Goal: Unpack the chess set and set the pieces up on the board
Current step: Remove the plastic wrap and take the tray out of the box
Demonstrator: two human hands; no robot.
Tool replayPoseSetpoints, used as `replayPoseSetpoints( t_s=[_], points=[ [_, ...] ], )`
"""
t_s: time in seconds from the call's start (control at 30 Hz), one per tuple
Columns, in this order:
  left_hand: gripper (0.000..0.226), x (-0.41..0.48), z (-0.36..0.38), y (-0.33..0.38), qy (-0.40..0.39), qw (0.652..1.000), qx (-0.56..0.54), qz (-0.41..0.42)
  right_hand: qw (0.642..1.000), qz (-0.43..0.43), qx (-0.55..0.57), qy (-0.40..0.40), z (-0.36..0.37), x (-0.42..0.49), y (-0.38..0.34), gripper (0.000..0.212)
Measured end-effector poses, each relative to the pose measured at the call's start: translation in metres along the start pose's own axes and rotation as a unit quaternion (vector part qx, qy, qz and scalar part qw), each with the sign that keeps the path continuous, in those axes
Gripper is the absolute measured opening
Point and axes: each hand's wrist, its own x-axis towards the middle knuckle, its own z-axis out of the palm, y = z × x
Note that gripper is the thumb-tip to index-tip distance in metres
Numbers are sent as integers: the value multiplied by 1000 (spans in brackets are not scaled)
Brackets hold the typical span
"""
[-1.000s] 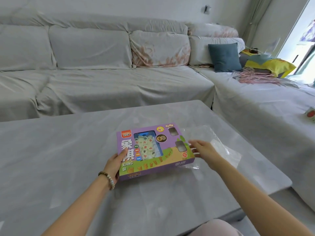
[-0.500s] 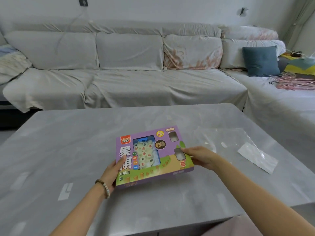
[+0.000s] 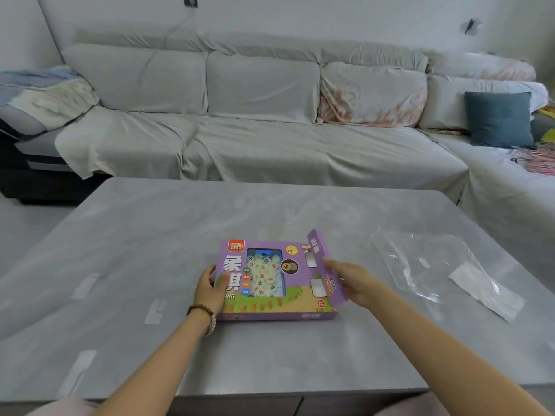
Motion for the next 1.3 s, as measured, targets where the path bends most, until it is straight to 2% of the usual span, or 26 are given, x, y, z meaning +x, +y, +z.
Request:
replayPoseSetpoints(
  t_s=[0.1, 0.27, 0.37, 0.5, 0.6, 0.67, 0.77, 0.87, 0.93, 1.0, 1.07, 1.2, 1.3],
  points=[
    [42, 2, -1, 0, -4, 1000, 1, -3, 999, 37, 16, -3, -11, 5, -3, 36],
    [39, 3, 2, 1, 1, 1000, -3, -4, 990, 97, 72, -68, -20, 8, 7, 39],
    [40, 3, 1, 0, 4, 1000, -8, -5, 990, 93, 82, -73, -19, 13, 13, 46],
    [41, 4, 0, 0, 8, 1000, -19, -8, 982, 93, 106, -130, -21, 16, 16, 60],
    [42, 4, -1, 0, 10, 999, -38, -21, 978, 80, 106, -158, -18, 17, 18, 63],
    [42, 2, -1, 0, 14, 999, -44, -25, 983, 64, 75, -155, -12, 19, 19, 60],
    [42, 3, -1, 1, 23, 998, -51, -38, 992, -1, -73, -105, -7, 19, 24, 56],
    [44, 7, -2, 2, 16, 998, -44, -48, 975, -33, -206, -76, -8, 21, 25, 80],
    [43, 8, -2, 3, 11, 998, -38, -49, 965, -60, -249, -63, -13, 41, 33, 98],
    [43, 10, -3, 3, 14, 998, -33, -50, 959, -75, -268, -53, -15, 70, 44, 104],
    [44, 12, -3, 2, 23, 998, -32, -53, 950, -92, -296, -33, -1, 47, 22, 98],
    [45, 16, -7, 3, 37, 996, -44, -64, 915, -122, -385, 12, -3, 33, 12, 66],
    [44, 23, -20, 6, 56, 994, -65, -70, 918, -135, -372, 33, -28, 39, 20, 60]
  ],
)
